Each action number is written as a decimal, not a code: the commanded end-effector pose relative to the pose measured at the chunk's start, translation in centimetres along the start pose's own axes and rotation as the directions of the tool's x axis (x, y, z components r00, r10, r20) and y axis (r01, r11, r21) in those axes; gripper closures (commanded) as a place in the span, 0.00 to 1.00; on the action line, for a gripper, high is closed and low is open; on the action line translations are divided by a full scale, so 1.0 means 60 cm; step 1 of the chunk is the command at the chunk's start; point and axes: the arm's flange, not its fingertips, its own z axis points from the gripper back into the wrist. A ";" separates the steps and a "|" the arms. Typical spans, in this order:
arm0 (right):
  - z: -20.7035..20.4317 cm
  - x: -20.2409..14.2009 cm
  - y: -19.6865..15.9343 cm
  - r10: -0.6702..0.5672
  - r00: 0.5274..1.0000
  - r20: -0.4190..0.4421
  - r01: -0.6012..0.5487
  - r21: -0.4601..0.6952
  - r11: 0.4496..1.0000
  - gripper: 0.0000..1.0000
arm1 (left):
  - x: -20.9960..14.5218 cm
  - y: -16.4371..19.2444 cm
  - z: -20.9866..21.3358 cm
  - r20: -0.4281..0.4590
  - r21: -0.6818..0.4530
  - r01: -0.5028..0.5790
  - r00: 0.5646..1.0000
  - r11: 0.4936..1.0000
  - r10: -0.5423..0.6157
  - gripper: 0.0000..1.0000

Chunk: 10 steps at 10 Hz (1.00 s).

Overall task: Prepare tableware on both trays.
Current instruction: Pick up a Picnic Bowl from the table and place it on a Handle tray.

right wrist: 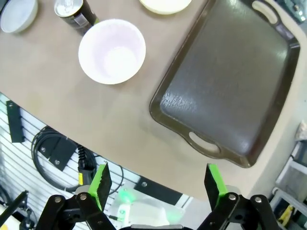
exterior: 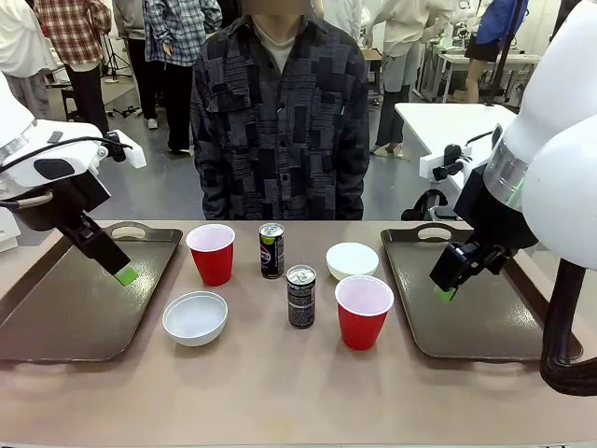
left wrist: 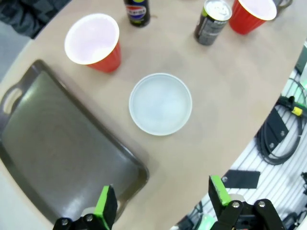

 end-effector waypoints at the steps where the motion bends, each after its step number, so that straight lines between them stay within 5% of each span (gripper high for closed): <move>1: -0.026 -0.012 -0.045 -0.054 0.995 -0.088 0.063 0.106 0.992 0.00 | -0.018 0.027 -0.019 -0.008 -0.144 -0.069 0.998 0.987 0.069 0.00; 3: -0.036 -0.074 -0.179 -0.223 0.967 -0.122 0.253 0.382 0.889 0.00 | -0.081 0.101 0.000 0.022 -0.512 -0.176 0.976 0.841 0.218 0.00; 7: -0.010 -0.254 -0.356 -0.428 0.893 -0.138 0.373 0.758 0.535 0.00 | -0.224 0.222 0.045 0.080 -0.743 -0.286 0.859 0.605 0.505 0.00; 10: 0.015 -0.325 -0.434 -0.557 0.826 -0.090 0.386 0.810 0.441 0.00 | -0.310 0.277 0.082 0.109 -0.708 -0.387 0.766 0.591 0.633 0.00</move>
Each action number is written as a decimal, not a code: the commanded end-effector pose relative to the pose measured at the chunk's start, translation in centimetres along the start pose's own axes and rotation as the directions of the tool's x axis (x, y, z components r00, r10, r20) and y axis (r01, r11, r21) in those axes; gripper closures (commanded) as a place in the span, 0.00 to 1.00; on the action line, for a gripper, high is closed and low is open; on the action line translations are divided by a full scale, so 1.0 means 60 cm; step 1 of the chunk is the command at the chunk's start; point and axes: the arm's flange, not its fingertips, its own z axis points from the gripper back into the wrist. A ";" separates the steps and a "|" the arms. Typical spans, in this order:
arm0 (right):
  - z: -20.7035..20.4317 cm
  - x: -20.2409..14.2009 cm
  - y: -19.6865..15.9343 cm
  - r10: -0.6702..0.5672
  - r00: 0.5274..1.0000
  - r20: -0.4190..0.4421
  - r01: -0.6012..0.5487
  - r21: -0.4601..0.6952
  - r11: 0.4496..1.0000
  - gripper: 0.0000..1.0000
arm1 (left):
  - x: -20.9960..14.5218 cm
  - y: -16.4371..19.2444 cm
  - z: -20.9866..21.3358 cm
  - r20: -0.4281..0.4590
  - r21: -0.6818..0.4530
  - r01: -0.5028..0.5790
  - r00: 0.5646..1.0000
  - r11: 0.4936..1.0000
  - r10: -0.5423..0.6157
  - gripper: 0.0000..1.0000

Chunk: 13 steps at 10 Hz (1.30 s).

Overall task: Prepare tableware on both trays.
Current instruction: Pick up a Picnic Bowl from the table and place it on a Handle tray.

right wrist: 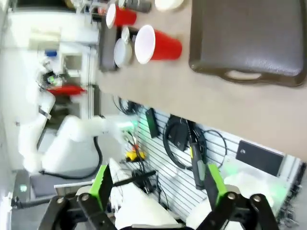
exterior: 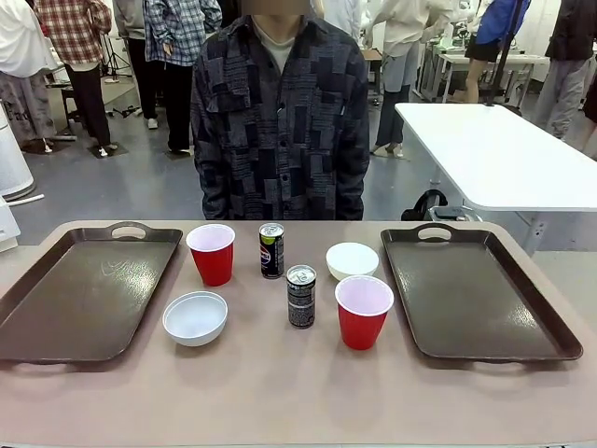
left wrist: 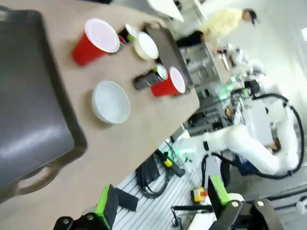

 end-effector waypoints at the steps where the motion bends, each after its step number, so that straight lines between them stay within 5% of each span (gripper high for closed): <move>1: 0.020 0.025 -0.004 -0.001 0.998 0.065 -0.003 0.053 0.999 0.00 | -0.004 0.007 0.014 0.034 0.042 -0.015 0.999 0.999 0.014 0.00; 4: 0.059 0.036 -0.026 -0.083 0.985 0.150 0.080 0.025 0.996 0.00 | -0.028 0.030 0.054 0.083 0.118 -0.086 0.994 0.989 0.076 0.00; 9: 0.038 0.047 -0.032 -0.071 0.990 0.126 0.075 -0.030 0.997 0.00 | -0.039 0.036 0.071 0.075 0.190 -0.078 0.995 0.979 0.065 0.00; 13: 0.055 0.041 -0.032 -0.128 0.984 0.125 0.129 -0.002 0.992 0.00 | -0.038 0.041 0.070 0.101 0.132 -0.128 0.988 0.983 0.115 0.00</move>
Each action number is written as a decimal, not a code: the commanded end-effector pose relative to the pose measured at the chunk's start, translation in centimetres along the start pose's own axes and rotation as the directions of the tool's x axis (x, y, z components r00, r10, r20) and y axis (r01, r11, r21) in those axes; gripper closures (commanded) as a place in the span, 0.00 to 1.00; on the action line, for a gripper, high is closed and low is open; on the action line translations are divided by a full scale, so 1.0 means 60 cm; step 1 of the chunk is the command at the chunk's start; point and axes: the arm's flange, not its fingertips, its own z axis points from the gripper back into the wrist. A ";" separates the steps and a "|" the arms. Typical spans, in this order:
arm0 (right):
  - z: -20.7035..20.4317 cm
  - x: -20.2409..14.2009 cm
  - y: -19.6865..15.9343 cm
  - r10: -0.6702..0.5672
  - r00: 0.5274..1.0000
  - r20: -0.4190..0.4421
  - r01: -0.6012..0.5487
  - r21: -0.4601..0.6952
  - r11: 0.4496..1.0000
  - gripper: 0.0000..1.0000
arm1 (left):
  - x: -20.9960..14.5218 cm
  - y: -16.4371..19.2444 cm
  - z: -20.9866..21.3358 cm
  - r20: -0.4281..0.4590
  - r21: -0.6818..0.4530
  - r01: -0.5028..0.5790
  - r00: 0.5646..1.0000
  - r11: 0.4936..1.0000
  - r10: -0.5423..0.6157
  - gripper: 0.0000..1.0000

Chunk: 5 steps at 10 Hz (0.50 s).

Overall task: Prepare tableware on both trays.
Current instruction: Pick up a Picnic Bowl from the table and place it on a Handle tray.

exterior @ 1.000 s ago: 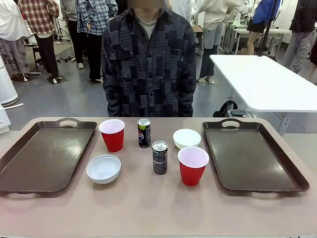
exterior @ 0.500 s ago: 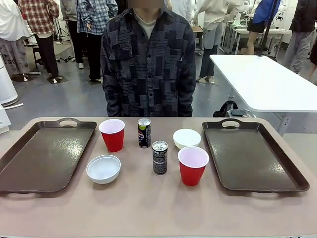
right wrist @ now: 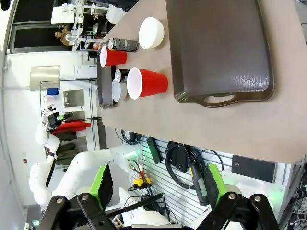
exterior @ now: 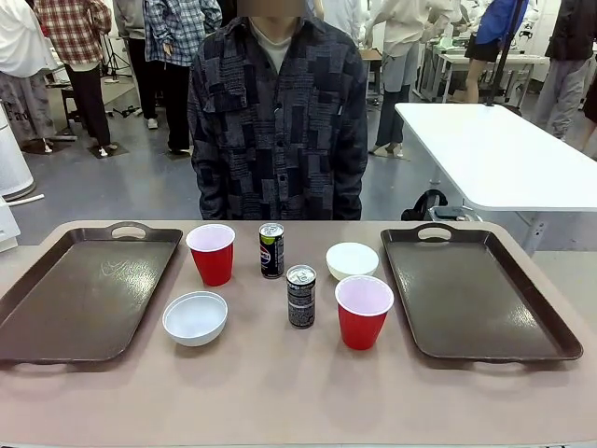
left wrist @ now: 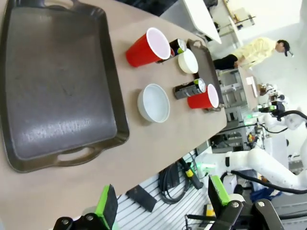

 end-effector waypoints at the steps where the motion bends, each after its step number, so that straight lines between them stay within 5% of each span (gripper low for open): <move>1: 0.002 0.000 -0.002 -0.003 1.000 0.001 0.003 0.013 1.000 0.00 | -0.001 0.002 0.002 0.006 -0.011 -0.006 1.000 1.000 0.006 0.00; 5: 0.002 0.000 -0.002 -0.003 1.000 0.001 0.003 0.013 1.000 0.00 | -0.001 0.002 0.002 0.006 -0.011 -0.006 1.000 1.000 0.006 0.00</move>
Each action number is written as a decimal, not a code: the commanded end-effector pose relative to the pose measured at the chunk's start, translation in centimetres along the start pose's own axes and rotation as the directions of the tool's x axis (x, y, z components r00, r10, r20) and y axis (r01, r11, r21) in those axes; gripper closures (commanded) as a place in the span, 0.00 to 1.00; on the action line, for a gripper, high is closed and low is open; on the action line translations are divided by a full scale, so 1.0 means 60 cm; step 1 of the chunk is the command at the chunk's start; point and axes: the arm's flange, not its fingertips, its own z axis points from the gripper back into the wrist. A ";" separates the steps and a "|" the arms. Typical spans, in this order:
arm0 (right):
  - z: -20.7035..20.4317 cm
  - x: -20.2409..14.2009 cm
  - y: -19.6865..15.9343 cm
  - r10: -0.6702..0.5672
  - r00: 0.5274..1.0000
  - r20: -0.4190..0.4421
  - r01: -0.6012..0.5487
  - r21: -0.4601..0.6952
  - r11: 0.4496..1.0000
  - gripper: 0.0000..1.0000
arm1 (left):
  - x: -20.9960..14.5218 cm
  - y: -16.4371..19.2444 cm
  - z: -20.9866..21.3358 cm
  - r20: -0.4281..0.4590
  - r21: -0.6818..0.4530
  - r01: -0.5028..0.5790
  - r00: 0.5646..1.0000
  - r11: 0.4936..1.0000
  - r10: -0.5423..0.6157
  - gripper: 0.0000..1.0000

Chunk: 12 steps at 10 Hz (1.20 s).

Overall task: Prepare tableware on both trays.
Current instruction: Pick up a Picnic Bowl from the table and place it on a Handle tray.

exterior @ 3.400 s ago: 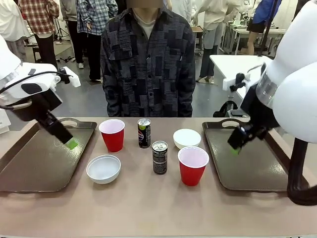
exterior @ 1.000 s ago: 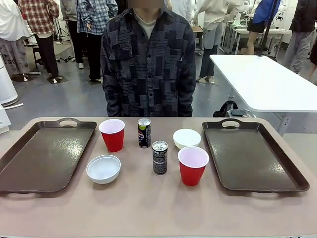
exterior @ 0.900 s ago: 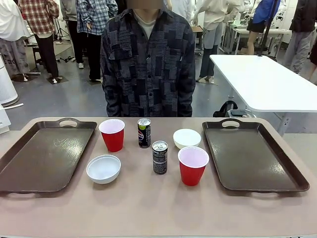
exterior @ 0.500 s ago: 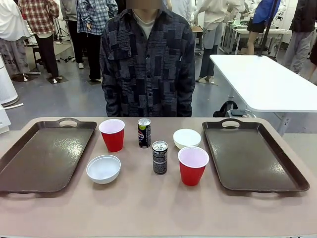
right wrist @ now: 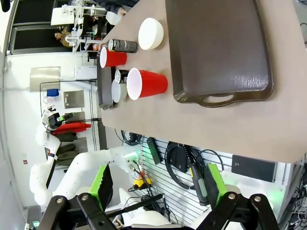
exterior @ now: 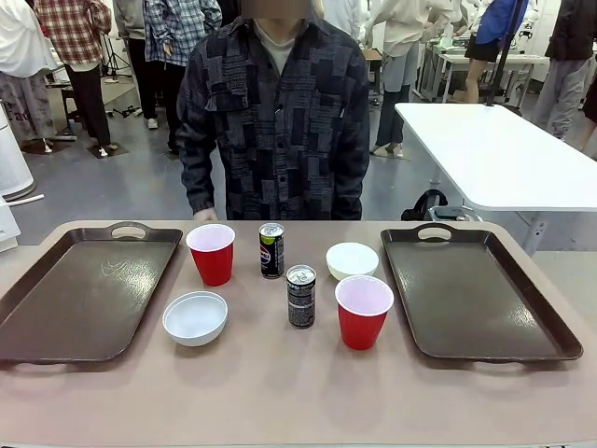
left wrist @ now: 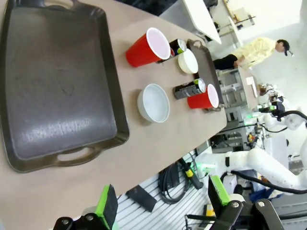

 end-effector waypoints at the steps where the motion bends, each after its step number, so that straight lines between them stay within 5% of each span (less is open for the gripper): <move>1: 0.000 0.001 -0.001 0.000 1.000 -0.003 0.000 0.013 1.000 0.00 | -0.001 0.002 0.002 0.006 -0.010 -0.006 1.000 1.000 0.006 0.00; 6: 0.000 0.000 0.000 0.000 1.000 0.000 0.000 0.000 1.000 0.00 | -0.001 0.002 0.002 0.006 -0.010 -0.006 1.000 1.000 0.006 0.00; 9: -0.027 0.052 0.096 -0.046 0.997 0.069 0.060 -0.221 0.973 0.00 | -0.001 0.002 0.002 0.006 -0.010 -0.006 1.000 1.000 0.006 0.00; 12: -0.137 0.130 0.214 -0.016 0.998 -0.057 -0.008 -0.408 0.913 0.00 | -0.001 0.002 0.002 0.006 -0.010 -0.006 1.000 1.000 0.006 0.00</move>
